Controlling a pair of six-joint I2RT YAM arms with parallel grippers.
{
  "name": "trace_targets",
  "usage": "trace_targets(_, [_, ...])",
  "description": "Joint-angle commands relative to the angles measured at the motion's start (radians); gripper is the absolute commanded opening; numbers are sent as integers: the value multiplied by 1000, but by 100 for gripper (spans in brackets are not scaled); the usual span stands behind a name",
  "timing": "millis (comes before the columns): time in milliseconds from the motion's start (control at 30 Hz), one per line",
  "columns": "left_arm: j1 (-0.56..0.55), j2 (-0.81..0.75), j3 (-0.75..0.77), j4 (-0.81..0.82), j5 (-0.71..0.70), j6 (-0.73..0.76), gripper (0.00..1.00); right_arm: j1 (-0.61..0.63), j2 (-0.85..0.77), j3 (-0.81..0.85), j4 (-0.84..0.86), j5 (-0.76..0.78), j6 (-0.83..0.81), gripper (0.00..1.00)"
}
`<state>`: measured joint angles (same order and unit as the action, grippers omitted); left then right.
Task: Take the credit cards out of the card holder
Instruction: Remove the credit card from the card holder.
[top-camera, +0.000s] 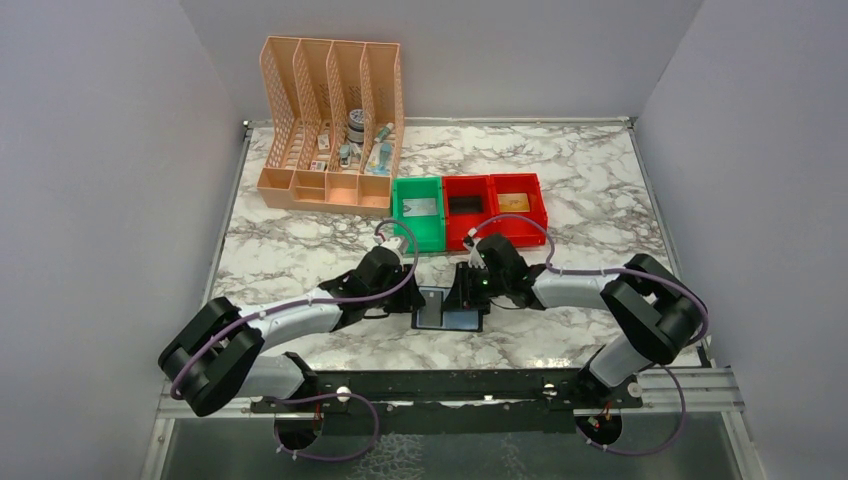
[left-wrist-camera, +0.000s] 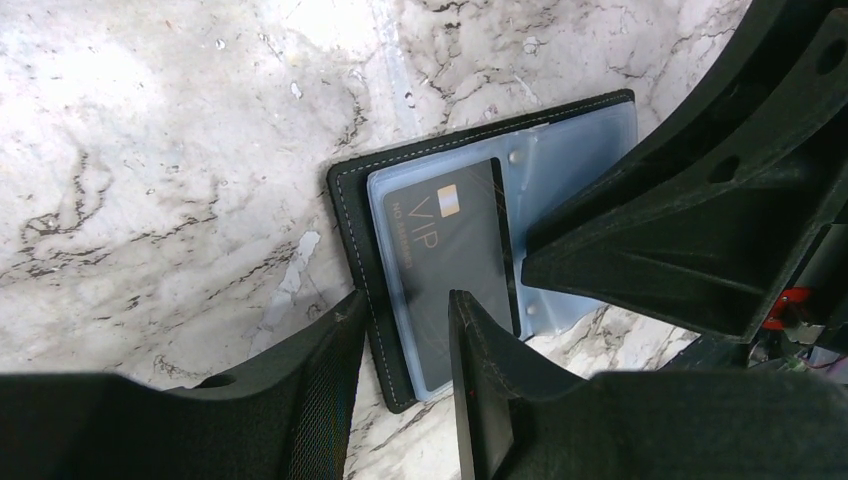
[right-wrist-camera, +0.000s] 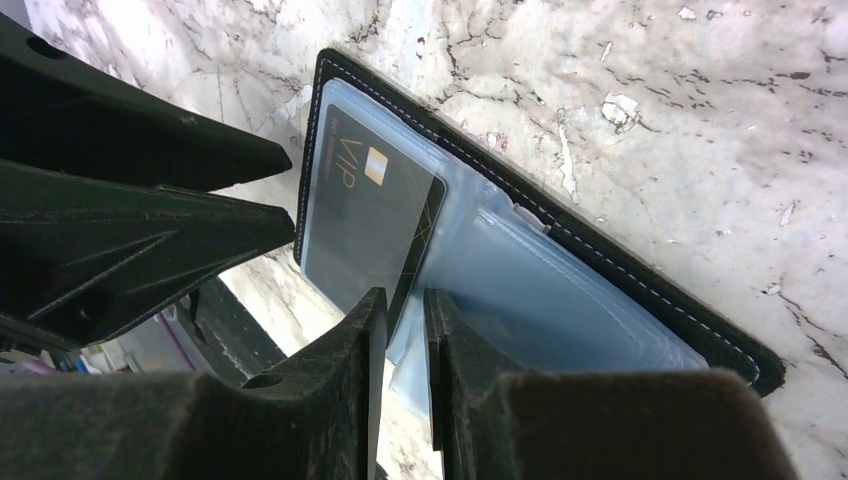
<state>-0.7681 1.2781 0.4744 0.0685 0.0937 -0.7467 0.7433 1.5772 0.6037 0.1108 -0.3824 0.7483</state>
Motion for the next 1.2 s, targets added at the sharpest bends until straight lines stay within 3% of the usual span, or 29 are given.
trace_targets(0, [-5,4,-17,35,28,0,39,4,26,-12,-52,143,-21,22])
trace_targets(200, [-13,18,-8,36,65,18,38,4,35,-23,-30,118,-24,22])
trace_targets(333, [-26,39,-3,42,60,19,33,4,39,-29,-3,96,-2,22])
trace_targets(867, [-57,24,-33,87,53,-26,1,3,9,-50,86,59,109,22])
trace_targets(1167, [-62,16,-73,168,71,-81,0,4,-20,-75,177,-46,130,17])
